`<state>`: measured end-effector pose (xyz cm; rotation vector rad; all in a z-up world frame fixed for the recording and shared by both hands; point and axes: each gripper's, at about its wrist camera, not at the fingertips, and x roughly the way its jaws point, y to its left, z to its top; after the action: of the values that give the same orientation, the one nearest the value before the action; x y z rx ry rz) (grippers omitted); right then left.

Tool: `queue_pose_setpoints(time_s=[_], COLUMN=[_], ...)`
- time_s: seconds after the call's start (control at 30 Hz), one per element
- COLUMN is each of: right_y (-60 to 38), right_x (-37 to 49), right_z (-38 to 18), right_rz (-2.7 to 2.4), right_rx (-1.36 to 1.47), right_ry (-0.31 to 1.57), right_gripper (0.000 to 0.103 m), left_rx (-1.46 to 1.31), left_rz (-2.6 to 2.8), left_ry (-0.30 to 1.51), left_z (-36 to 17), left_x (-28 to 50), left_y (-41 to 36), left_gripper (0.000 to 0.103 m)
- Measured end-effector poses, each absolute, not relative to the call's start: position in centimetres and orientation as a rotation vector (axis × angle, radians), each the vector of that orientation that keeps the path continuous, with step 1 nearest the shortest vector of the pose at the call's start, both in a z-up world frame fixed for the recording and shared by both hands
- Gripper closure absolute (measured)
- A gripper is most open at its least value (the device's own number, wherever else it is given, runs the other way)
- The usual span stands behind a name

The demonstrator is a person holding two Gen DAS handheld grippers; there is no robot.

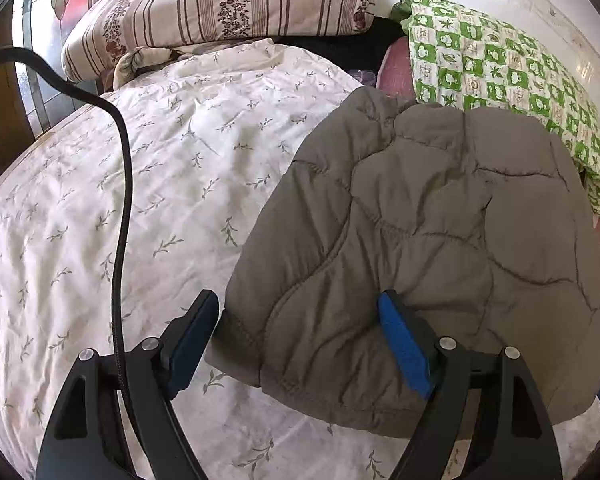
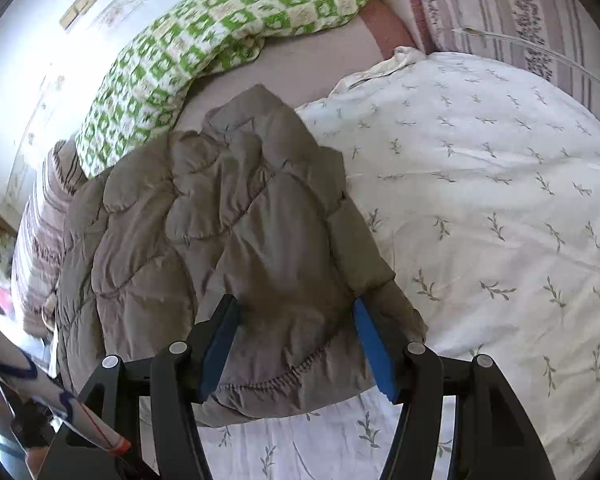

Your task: Fold large clothes

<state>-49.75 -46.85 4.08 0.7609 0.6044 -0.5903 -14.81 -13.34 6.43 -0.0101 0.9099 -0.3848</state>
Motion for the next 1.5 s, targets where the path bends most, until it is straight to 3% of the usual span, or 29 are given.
queue_pose_setpoints(time_s=[0.37,0.7,1.5], right_y=[-46.4,-43.0,-42.4], right_x=[-51.7,-48.6,-49.2], right_z=[4.9,5.2,6.2], right_rz=[-0.624,-0.576,-0.574], right_rx=[0.787,0.643,0.629], right_ry=[0.56,0.613,0.608], right_gripper=[0.038,0.038,0.036], left_rx=[-0.015,0.199,0.193], left_rz=[-0.291,-0.239,-0.223], left_ry=[0.895,0.766,0.755], left_z=[7.0,6.9,6.9], left_x=[-14.7,-16.7,-16.7], left_y=[-10.2,-12.7,-13.0], left_gripper=[0.021,0.021,0.021])
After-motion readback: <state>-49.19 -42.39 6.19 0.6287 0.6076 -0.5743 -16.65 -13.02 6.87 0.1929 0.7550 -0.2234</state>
